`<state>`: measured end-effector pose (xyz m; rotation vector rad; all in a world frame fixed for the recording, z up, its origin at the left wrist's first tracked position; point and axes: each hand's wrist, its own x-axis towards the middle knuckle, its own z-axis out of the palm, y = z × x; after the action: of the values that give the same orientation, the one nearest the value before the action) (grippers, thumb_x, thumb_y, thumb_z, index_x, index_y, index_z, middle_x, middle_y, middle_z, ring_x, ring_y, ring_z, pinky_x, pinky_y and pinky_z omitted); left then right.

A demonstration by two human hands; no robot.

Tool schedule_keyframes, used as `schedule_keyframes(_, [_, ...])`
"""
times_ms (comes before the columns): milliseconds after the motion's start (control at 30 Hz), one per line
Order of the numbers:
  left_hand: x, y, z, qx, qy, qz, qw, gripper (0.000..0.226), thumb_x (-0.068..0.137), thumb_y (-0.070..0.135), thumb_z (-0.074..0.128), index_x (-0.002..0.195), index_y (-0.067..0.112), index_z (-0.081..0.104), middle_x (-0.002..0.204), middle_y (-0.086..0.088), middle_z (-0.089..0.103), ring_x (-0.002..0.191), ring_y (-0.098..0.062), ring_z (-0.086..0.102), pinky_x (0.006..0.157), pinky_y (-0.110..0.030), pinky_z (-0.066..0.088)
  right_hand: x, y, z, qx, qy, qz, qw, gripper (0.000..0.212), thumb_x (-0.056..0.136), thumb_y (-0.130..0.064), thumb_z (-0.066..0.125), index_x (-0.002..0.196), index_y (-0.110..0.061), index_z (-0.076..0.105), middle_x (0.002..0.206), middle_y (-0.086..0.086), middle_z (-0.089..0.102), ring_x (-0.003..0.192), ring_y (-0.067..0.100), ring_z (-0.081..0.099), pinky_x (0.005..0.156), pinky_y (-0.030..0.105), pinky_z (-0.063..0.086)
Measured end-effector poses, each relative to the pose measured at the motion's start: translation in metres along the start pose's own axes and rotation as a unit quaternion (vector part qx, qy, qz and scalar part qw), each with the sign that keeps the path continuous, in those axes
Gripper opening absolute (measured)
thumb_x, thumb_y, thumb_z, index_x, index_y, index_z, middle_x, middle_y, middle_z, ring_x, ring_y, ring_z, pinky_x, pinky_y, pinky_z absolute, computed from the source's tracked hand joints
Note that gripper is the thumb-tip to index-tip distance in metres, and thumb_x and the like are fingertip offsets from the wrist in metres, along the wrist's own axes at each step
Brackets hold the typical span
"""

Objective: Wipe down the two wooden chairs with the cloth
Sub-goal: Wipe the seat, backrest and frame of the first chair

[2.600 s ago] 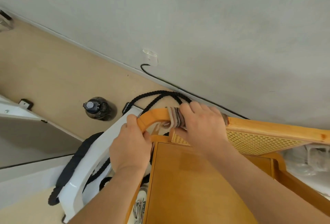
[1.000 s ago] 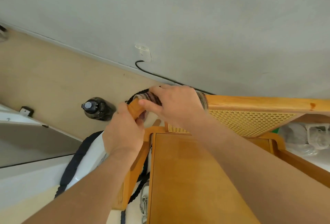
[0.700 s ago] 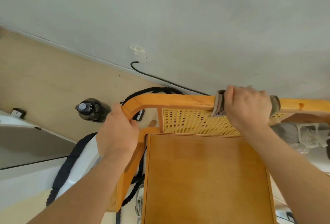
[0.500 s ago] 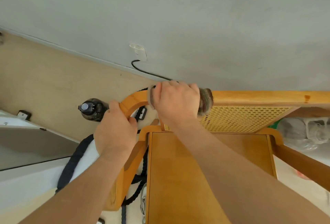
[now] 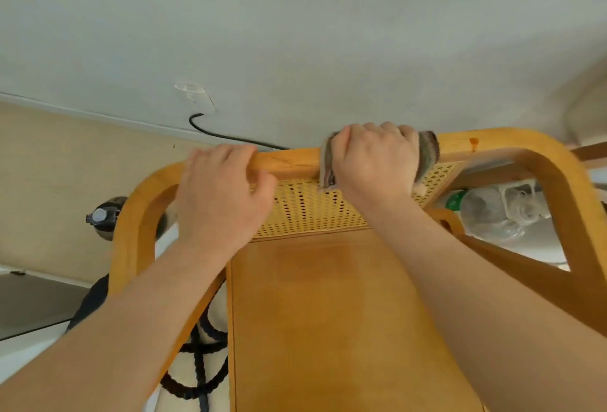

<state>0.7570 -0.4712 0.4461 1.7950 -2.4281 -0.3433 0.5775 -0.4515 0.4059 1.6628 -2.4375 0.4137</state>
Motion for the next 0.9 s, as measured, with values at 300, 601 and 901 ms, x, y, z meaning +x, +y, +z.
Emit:
schedule_keyframes(300, [0.04,0.08,0.036,0.034,0.039,0.033,0.998,0.04,0.096,0.036,0.026,0.073,0.017,0.051,0.05,0.001,0.041,0.044,-0.02,0.035,0.048,-0.027,0.022,0.003,0.107,-0.004,-0.029,0.035,-0.048,0.998,0.038,0.097,-0.031,0.039,0.067,-0.014,0.054,0.064,0.006,0.058,0.067,0.032,0.056,0.076,0.041,0.04])
schedule_keyframes(601, [0.04,0.085,0.043,0.05,0.057,0.035,0.997,0.035,0.096,0.029,0.03,0.067,0.014,0.042,0.045,0.0,0.035,0.041,-0.021,0.024,0.05,-0.028,0.02,0.006,0.056,0.004,0.024,0.083,0.172,0.981,0.037,0.086,-0.027,0.044,0.061,-0.011,0.067,0.067,0.006,0.066,0.077,0.029,0.06,0.102,0.045,0.036])
schedule_keyframes(901, [0.041,0.083,0.045,0.053,0.06,0.043,0.996,0.036,0.096,0.031,0.028,0.069,0.012,0.041,0.045,0.001,0.03,0.042,-0.02,0.029,0.052,-0.032,0.024,0.011,0.133,-0.019,-0.035,-0.026,0.015,0.999,0.039,0.096,-0.036,0.037,0.066,-0.016,0.053,0.068,0.006,0.057,0.073,0.033,0.058,0.078,0.041,0.038])
